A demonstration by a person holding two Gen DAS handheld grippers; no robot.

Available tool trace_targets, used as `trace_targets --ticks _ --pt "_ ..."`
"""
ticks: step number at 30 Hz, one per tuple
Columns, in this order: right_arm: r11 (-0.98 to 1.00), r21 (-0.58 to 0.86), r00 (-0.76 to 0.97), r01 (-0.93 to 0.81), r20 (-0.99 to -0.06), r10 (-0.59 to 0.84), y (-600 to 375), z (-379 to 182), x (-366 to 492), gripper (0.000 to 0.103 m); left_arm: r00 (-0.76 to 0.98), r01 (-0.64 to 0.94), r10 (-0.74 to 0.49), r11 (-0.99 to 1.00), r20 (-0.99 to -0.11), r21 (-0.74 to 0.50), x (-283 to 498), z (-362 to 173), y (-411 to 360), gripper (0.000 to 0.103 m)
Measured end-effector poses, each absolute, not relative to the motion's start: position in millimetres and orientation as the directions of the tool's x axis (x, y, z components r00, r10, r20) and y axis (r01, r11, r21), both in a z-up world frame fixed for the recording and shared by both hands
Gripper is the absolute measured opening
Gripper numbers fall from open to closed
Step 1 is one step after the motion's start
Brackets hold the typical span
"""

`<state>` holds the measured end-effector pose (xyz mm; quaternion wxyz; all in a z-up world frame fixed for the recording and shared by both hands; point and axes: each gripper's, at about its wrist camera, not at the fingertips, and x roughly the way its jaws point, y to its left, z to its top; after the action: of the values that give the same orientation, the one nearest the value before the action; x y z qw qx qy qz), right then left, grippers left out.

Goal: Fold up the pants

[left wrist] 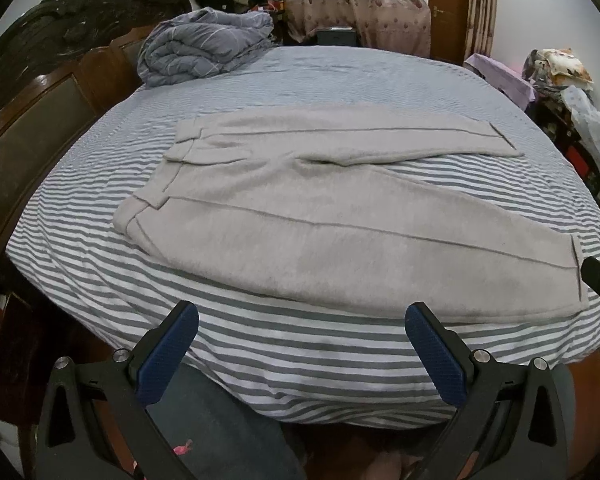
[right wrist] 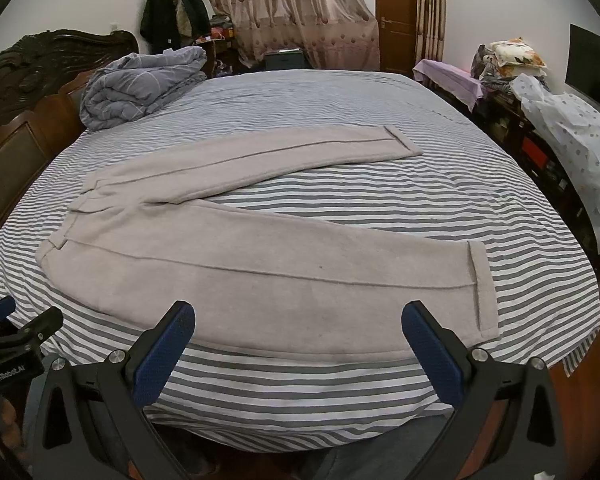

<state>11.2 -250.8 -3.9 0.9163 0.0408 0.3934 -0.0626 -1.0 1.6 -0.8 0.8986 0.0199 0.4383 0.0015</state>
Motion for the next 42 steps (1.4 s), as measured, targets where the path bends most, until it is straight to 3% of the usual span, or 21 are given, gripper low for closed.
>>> trace_targets --ticks 42 --pt "0.989 -0.019 0.663 0.146 -0.740 -0.112 -255 -17 15 0.102 0.583 0.017 0.015 0.999 -0.812 0.030 22 -12 17 0.102"
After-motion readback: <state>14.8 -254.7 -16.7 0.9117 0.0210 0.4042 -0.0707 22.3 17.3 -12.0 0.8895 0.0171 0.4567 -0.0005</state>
